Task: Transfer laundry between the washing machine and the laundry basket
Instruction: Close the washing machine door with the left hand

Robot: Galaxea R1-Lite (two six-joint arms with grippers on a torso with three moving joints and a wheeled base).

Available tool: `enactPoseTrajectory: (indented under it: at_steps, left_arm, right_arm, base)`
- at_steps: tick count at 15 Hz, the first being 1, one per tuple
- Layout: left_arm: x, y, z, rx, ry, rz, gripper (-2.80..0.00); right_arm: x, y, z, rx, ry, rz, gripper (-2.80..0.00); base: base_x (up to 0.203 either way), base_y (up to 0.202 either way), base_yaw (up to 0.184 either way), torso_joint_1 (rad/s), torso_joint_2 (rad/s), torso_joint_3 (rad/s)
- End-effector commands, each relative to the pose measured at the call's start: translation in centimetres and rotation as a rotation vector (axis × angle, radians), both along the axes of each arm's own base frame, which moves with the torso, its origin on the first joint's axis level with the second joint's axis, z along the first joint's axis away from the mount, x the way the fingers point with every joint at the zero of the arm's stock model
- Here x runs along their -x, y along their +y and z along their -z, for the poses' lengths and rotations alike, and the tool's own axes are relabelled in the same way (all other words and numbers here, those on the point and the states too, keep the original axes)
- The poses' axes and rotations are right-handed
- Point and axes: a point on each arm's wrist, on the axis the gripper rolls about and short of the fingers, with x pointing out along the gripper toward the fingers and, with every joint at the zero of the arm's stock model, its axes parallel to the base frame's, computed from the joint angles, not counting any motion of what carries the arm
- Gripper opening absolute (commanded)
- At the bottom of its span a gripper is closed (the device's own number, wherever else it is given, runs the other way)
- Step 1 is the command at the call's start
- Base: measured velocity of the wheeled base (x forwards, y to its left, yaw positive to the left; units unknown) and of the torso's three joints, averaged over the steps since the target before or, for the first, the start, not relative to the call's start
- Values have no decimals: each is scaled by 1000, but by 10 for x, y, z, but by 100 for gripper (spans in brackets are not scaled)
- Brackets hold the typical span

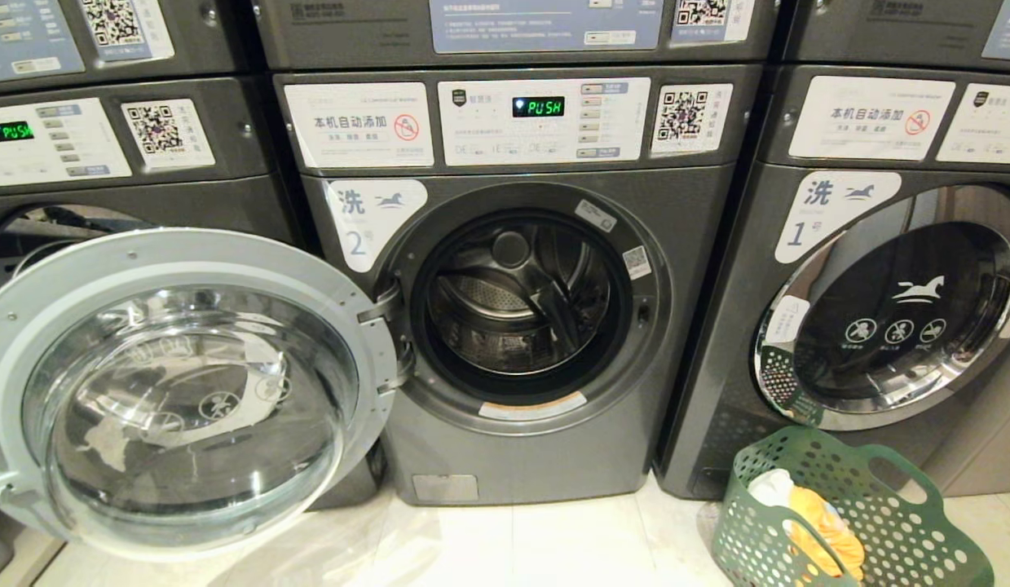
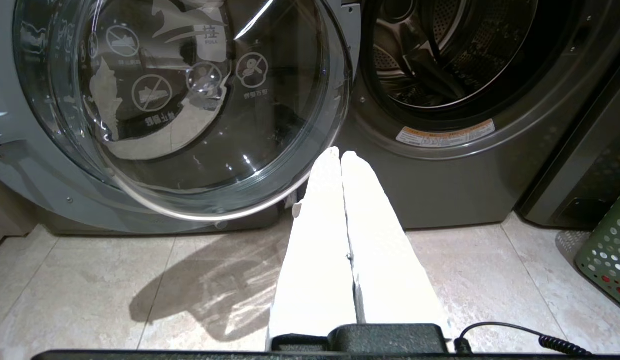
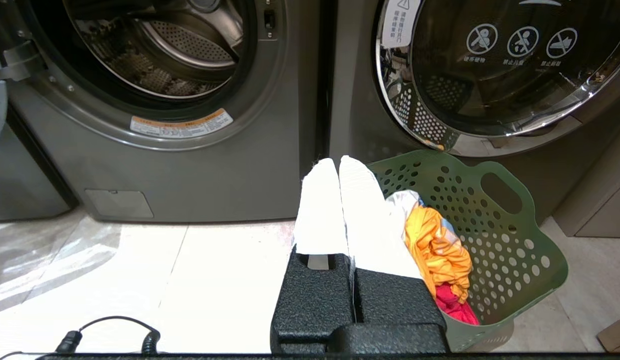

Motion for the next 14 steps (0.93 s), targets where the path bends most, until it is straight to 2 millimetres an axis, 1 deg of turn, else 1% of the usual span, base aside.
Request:
enactPoseTrajectory:
  at_steps: [1,14]
  left_arm:
    - [0,0,0,0,-2,1,-280]
    - [0,0,0,0,-2,-1,-280]
  right_arm:
    - [0,0,0,1,1,0,-280]
    - [0,0,0,1,1,0,-280]
  base:
    - [0,0,0,0,0,0]
    - [0,0,0,0,0,0]
